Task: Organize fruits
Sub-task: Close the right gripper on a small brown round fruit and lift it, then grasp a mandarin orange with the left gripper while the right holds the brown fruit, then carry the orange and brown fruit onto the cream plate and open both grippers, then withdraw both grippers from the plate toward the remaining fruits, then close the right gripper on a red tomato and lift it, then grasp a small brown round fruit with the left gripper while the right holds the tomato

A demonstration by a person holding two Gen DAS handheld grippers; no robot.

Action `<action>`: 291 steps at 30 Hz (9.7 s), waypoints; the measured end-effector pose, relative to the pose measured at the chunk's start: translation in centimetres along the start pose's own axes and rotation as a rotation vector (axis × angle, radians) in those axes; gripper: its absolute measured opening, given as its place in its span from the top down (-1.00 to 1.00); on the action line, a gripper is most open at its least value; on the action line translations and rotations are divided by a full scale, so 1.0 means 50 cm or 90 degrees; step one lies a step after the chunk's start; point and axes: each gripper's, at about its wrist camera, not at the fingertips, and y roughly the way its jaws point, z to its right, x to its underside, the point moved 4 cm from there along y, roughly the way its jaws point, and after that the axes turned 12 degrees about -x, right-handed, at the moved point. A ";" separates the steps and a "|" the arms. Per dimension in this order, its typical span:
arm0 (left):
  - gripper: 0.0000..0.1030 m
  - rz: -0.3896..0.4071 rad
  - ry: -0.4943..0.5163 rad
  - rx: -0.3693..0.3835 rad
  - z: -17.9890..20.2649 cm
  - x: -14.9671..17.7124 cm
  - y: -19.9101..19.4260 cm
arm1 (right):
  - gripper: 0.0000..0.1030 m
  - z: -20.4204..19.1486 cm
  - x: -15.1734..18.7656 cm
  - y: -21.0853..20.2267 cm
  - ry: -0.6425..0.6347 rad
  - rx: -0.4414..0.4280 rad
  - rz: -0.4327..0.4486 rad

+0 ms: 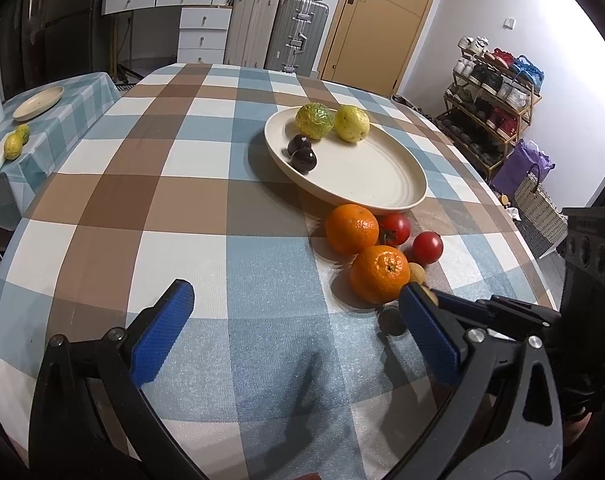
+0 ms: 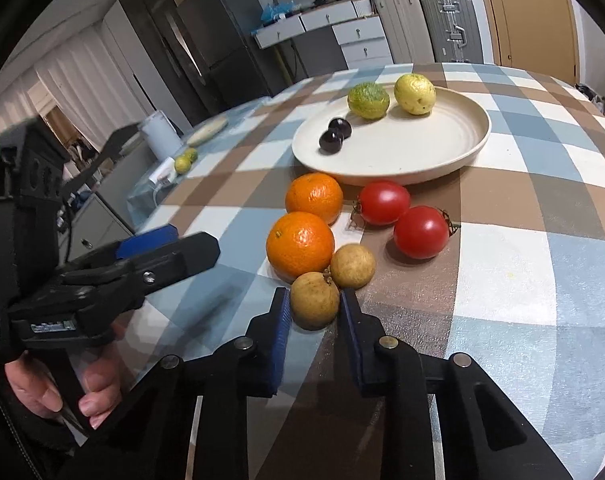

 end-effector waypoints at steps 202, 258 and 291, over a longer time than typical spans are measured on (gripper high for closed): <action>-0.98 -0.023 0.006 0.068 0.061 0.001 0.014 | -0.95 0.088 -0.051 -0.082 0.082 0.009 0.083; -0.98 -0.071 0.037 0.071 0.109 -0.018 0.071 | 0.45 0.140 -0.081 -0.036 0.102 -0.028 0.044; 0.60 -0.124 0.074 0.127 0.197 -0.011 0.107 | 0.61 0.192 -0.069 -0.101 0.132 -0.029 0.076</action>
